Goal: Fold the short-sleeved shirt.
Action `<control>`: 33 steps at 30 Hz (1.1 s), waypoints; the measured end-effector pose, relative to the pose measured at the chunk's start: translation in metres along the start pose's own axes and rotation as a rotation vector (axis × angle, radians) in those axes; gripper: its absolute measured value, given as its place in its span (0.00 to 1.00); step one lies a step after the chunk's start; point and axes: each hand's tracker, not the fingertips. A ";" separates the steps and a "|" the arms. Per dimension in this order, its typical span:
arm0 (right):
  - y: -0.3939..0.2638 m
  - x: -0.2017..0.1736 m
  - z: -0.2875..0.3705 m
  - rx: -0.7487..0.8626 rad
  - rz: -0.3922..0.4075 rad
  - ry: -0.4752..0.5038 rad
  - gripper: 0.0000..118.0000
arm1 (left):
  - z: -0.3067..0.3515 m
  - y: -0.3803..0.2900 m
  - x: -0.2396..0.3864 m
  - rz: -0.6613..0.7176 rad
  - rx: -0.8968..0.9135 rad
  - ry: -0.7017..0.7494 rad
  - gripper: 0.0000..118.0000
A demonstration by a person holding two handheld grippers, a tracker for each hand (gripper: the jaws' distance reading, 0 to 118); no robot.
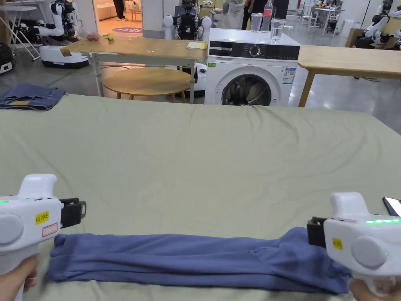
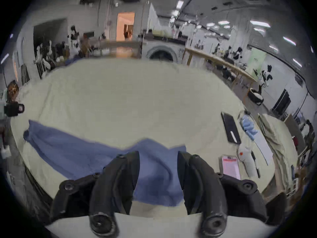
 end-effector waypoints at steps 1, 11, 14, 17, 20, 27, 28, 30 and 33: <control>0.001 -0.006 0.001 0.050 -0.020 0.007 0.40 | 0.001 0.000 0.004 -0.003 0.032 0.008 0.30; 0.004 -0.070 0.002 0.408 -0.130 0.082 0.00 | 0.013 -0.005 0.034 -0.045 0.352 0.085 0.00; 0.007 -0.083 0.002 0.445 -0.116 0.080 0.00 | 0.020 -0.005 0.036 -0.070 0.391 0.093 0.00; 0.010 -0.091 0.003 0.467 -0.103 0.085 0.00 | 0.022 -0.002 0.027 -0.084 0.358 0.103 0.00; 0.011 -0.096 0.004 0.485 -0.089 0.094 0.00 | 0.023 0.000 0.004 -0.052 0.273 0.084 0.00; 0.015 -0.100 -0.005 0.475 -0.069 0.131 0.00 | -0.009 -0.008 -0.058 0.105 -0.138 -0.020 0.00; 0.014 -0.101 -0.006 0.472 -0.063 0.136 0.00 | -0.014 -0.010 -0.067 0.119 -0.179 -0.054 0.00; 0.015 -0.104 -0.009 0.460 -0.042 0.140 0.00 | -0.032 -0.016 -0.091 0.207 -0.262 -0.176 0.00; 0.014 -0.107 -0.014 0.440 -0.028 0.152 0.00 | -0.052 -0.021 -0.117 0.318 -0.376 -0.277 0.35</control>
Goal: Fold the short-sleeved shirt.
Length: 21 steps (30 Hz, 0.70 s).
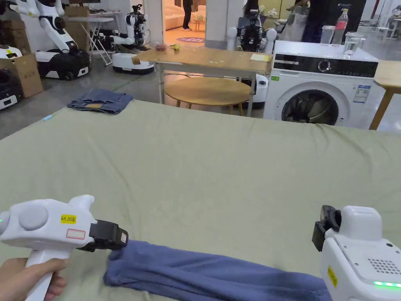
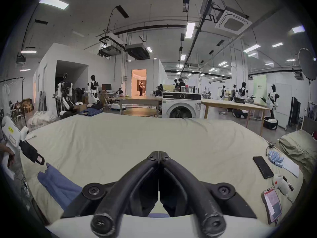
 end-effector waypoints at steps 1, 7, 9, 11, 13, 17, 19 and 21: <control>-0.001 0.000 -0.001 -0.007 0.003 0.003 0.00 | -0.002 0.001 -0.006 0.009 -0.029 -0.017 0.47; -0.008 0.000 -0.008 -0.030 0.011 0.003 0.00 | -0.031 0.002 -0.037 0.175 -0.191 -0.195 0.60; -0.010 -0.001 -0.010 -0.039 0.007 0.004 0.00 | -0.040 -0.004 -0.040 0.210 -0.207 -0.264 0.61; -0.012 -0.002 -0.013 -0.047 0.002 0.008 0.00 | -0.042 -0.005 -0.041 0.251 -0.170 -0.336 0.62; -0.015 -0.004 -0.016 -0.056 0.000 0.015 0.00 | -0.048 -0.010 -0.042 0.302 -0.178 -0.421 0.62; -0.019 -0.010 -0.021 -0.069 0.004 0.023 0.00 | -0.056 -0.018 -0.039 0.325 -0.187 -0.459 0.42; -0.021 -0.012 -0.023 -0.075 0.000 0.030 0.00 | -0.062 -0.024 -0.033 0.326 -0.202 -0.448 0.24; -0.023 -0.014 -0.025 -0.081 -0.004 0.035 0.00 | -0.065 -0.028 -0.031 0.320 -0.210 -0.437 0.17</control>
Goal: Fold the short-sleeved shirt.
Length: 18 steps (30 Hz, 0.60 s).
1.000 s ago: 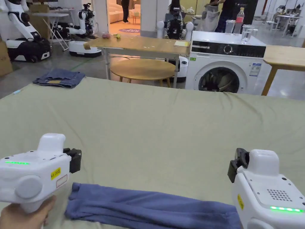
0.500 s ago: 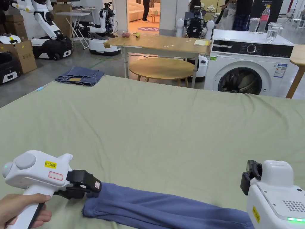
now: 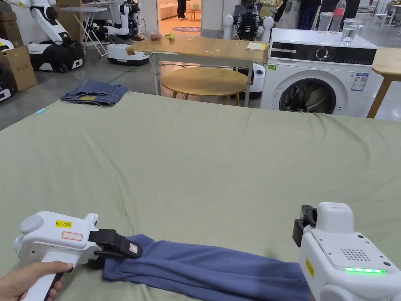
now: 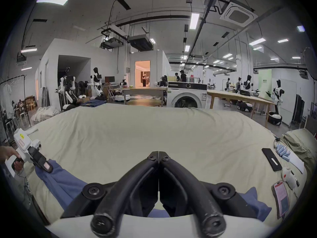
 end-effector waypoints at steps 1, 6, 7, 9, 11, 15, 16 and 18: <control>-0.001 -0.001 -0.001 -0.003 0.000 0.003 0.00 | 0.000 -0.002 0.001 -0.003 0.006 -0.002 0.15; -0.002 -0.002 0.000 -0.013 0.012 0.016 0.00 | 0.009 -0.008 0.016 -0.051 0.045 0.036 0.10; -0.002 -0.002 0.000 -0.015 0.017 0.016 0.00 | 0.013 -0.010 0.021 -0.056 0.059 0.030 0.10; -0.002 -0.001 0.000 -0.016 0.022 0.019 0.00 | 0.023 -0.008 0.027 -0.063 0.093 -0.004 0.09; -0.002 0.000 0.001 -0.016 0.025 0.019 0.00 | 0.032 -0.008 0.037 -0.075 0.116 -0.029 0.09; 0.000 0.003 0.002 -0.016 0.027 0.019 0.00 | 0.048 -0.005 0.062 -0.122 0.136 -0.022 0.08; 0.001 0.003 0.002 -0.016 0.027 0.020 0.00 | 0.051 -0.003 0.066 -0.132 0.145 -0.016 0.08; 0.001 0.004 0.002 -0.017 0.027 0.021 0.00 | 0.062 0.001 0.072 -0.141 0.150 -0.011 0.08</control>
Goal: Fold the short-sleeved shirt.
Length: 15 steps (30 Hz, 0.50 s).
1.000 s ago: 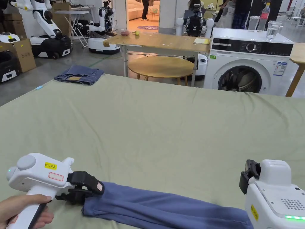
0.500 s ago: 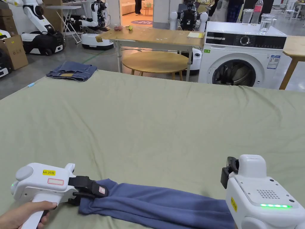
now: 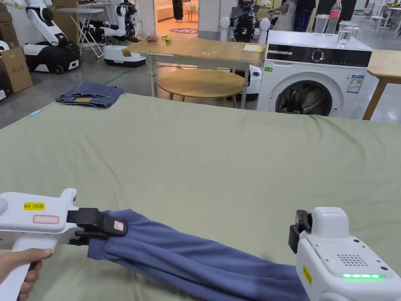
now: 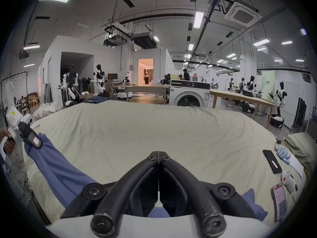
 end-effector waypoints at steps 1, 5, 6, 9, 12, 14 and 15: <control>0.001 0.000 0.000 -0.001 0.000 0.001 0.00 | 0.007 0.003 0.003 -0.003 0.016 0.020 0.08; 0.002 -0.001 -0.001 -0.002 0.003 0.009 0.00 | 0.037 0.014 0.008 -0.016 0.037 0.149 0.08; 0.003 -0.002 -0.001 -0.002 0.006 0.010 0.00 | 0.042 0.015 0.010 -0.018 0.041 0.182 0.08; 0.004 -0.006 -0.002 0.000 0.017 0.022 0.00 | 0.048 0.015 0.015 0.006 0.036 0.241 0.08; 0.006 -0.009 -0.002 0.003 0.019 0.034 0.00 | 0.040 0.010 0.026 0.014 0.031 0.251 0.09; 0.007 -0.012 -0.002 0.003 0.020 0.041 0.00 | 0.032 0.007 0.036 0.031 0.021 0.228 0.09; 0.008 -0.013 -0.002 0.003 0.021 0.044 0.00 | 0.026 0.005 0.043 0.034 0.013 0.208 0.09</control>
